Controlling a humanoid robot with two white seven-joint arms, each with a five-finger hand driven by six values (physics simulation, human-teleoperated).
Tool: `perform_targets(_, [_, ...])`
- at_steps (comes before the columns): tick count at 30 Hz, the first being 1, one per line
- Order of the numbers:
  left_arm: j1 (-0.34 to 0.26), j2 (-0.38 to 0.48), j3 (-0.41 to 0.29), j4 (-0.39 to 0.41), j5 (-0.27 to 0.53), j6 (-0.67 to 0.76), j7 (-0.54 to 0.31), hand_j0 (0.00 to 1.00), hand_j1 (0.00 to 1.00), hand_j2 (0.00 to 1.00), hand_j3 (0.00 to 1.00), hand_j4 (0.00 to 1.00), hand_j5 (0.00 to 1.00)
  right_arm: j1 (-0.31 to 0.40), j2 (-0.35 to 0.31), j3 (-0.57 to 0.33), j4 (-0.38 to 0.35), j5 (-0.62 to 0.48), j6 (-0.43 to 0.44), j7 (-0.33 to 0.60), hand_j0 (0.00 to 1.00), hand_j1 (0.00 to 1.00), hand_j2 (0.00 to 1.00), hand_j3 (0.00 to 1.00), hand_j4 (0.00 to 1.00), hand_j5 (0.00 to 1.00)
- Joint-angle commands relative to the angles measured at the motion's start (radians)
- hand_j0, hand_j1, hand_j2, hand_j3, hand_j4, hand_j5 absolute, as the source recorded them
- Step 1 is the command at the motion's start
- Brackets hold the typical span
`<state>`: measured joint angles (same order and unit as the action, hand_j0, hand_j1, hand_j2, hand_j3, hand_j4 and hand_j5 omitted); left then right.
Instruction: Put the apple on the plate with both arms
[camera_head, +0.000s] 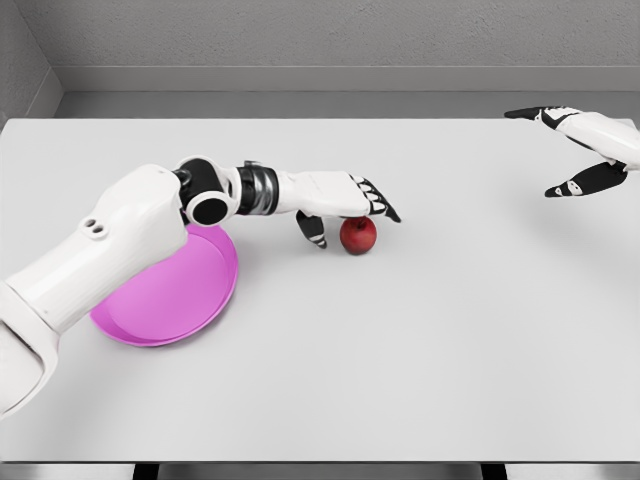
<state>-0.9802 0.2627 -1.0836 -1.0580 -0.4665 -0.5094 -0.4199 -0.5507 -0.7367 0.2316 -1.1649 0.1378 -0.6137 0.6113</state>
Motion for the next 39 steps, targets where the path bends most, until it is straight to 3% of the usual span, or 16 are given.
perform_targets(1, [0.000, -0.014, 0.001, 0.004, 0.003, 0.002, 0.001, 0.93, 0.93, 0.93, 0.93, 0.93, 0.93, 0.000, -0.001, -0.001, -0.001, -0.009, 0.003, 0.000, 1.00, 1.00, 1.00, 1.00, 1.00, 1.00])
perform_targets(8, [0.000, -0.022, -0.021, 0.004, 0.003, 0.002, 0.001, 0.92, 0.92, 0.92, 0.92, 0.92, 0.92, 0.000, -0.001, 0.000, -0.001, -0.007, 0.003, 0.000, 1.00, 1.00, 1.00, 1.00, 1.00, 1.00])
perform_targets(18, [0.000, -0.020, -0.039, 0.004, 0.003, -0.001, 0.001, 0.81, 0.81, 0.81, 0.81, 0.81, 0.81, -0.002, -0.001, 0.002, -0.002, -0.007, 0.003, 0.000, 1.00, 1.00, 1.00, 1.00, 1.00, 1.00])
perform_targets(33, [-0.006, -0.020, -0.042, 0.027, 0.002, -0.001, 0.001, 0.80, 0.80, 0.80, 0.80, 0.80, 0.80, -0.002, -0.026, 0.005, -0.006, -0.007, 0.003, 0.000, 1.00, 1.00, 1.00, 1.00, 1.00, 1.00])
perform_targets(39, [-0.008, -0.020, -0.056, 0.027, -0.004, -0.006, 0.001, 0.71, 0.71, 0.71, 0.71, 0.71, 0.71, 0.003, -0.033, 0.003, -0.007, -0.007, 0.003, 0.000, 1.00, 1.00, 1.00, 1.00, 1.00, 1.00])
